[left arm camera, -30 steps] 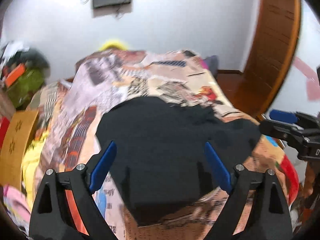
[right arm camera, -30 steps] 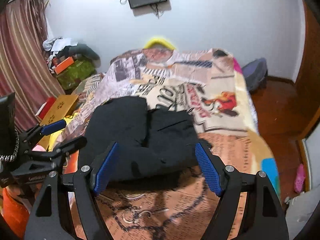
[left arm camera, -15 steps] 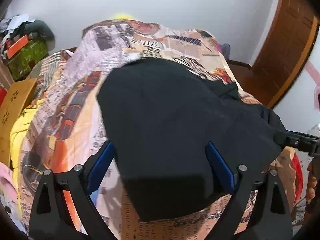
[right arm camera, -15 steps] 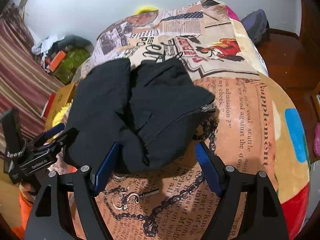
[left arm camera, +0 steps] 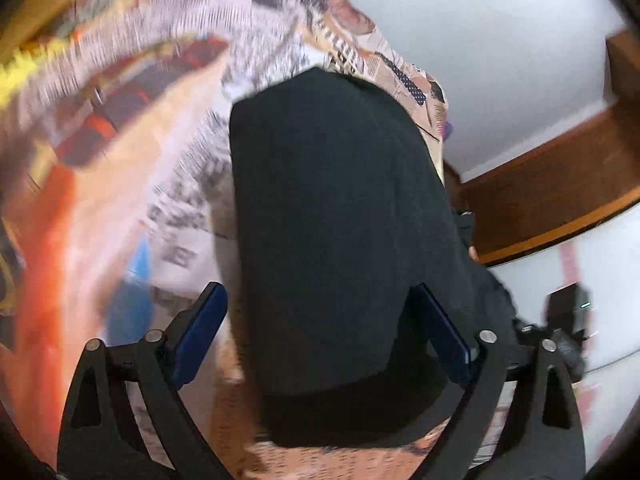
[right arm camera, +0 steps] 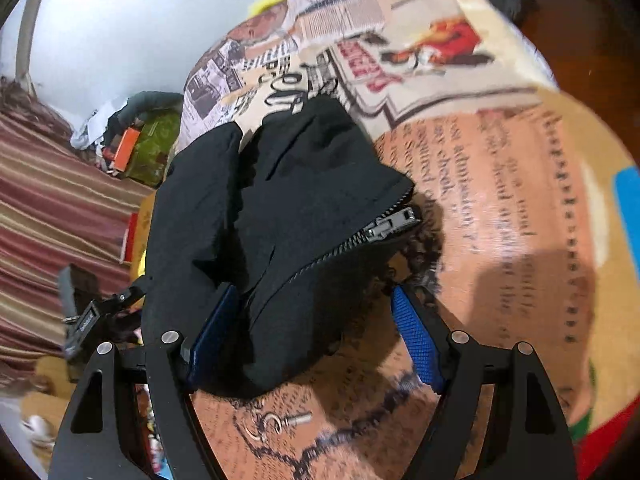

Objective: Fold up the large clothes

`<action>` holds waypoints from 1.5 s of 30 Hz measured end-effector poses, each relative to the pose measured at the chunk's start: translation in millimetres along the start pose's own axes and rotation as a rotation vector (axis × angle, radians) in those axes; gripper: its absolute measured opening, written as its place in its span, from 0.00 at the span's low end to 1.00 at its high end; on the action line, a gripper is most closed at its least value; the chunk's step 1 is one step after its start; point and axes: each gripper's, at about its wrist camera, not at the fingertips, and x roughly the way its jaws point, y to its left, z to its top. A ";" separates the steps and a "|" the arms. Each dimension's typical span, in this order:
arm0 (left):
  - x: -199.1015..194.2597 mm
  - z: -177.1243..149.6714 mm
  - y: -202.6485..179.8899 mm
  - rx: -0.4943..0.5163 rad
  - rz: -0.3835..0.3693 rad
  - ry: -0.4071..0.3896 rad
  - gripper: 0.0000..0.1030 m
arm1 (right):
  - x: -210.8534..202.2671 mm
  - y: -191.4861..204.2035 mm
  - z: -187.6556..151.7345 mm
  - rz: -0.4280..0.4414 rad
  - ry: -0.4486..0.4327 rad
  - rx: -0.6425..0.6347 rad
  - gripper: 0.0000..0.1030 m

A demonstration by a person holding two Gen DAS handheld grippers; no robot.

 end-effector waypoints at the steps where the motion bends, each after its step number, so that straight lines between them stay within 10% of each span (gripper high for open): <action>1: 5.5 1.8 1.0 -0.016 -0.019 0.014 0.97 | 6.9 -1.8 2.3 0.007 0.015 0.013 0.73; 11: 33.8 13.2 6.0 -0.103 -0.077 0.057 1.00 | 33.3 7.3 17.2 0.068 0.057 -0.008 0.69; 20: 9.9 11.9 -17.5 -0.009 -0.016 0.006 0.86 | 26.9 11.3 18.5 0.109 0.074 0.018 0.24; 45: -159.5 146.6 52.9 0.105 0.023 -0.330 0.79 | 114.2 207.3 75.1 0.167 -0.002 -0.297 0.21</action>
